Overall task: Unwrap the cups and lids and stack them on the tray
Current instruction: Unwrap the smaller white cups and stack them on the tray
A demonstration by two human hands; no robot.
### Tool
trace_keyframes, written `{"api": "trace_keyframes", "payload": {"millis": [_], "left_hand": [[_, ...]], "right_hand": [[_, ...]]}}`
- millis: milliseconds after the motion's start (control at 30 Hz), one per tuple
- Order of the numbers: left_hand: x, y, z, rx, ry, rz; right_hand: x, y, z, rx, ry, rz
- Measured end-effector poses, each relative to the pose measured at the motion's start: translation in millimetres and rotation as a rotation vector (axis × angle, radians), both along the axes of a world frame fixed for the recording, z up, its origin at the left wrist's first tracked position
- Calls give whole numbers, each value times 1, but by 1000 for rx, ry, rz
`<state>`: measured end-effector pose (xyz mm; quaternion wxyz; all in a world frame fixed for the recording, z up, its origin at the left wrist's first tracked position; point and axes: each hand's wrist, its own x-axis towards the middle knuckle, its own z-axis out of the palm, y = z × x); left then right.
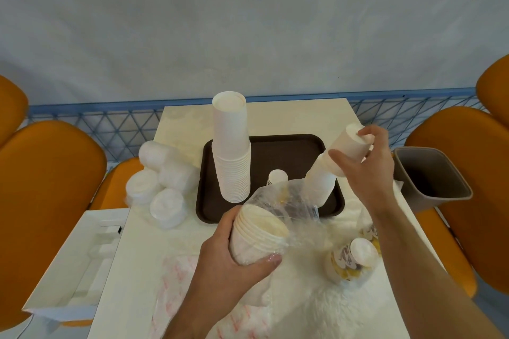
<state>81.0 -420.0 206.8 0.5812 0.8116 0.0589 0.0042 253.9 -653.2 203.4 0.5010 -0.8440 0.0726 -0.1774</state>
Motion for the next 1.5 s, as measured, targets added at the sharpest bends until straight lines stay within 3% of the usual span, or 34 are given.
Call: {"api": "trace_keyframes", "payload": {"millis": [167,367,500,667,800,933,1067,1167,1233,1500], "left_hand": [[-2,1,0,-1,3,4],[-3,1,0,16,-5,1],[-2,3,-2,23,-13,10],[-2,1,-2,30,-12,12],[-1,2,-2,36,-12,19],[0,2,-2,52,-25,3],[3,0,-3,57,-41,-43],[5,-3,-2,64,-49,-65],[6,-2,-2,77,-46,-70],[7,1,-7,141,-20,-92]], "right_hand": [[13,16,-23,-158,35,-103],[14,22,-52,-348,240,-23],[3,18,-57,-401,226,-11],[-8,15,-37,-424,245,41],[-29,13,7,-224,175,89],[-63,17,52,108,229,401],[-77,26,57,-72,381,841],[-83,35,54,-42,327,1025],[-87,39,52,-7,343,1062],[-88,51,47,-215,379,1085]]}}
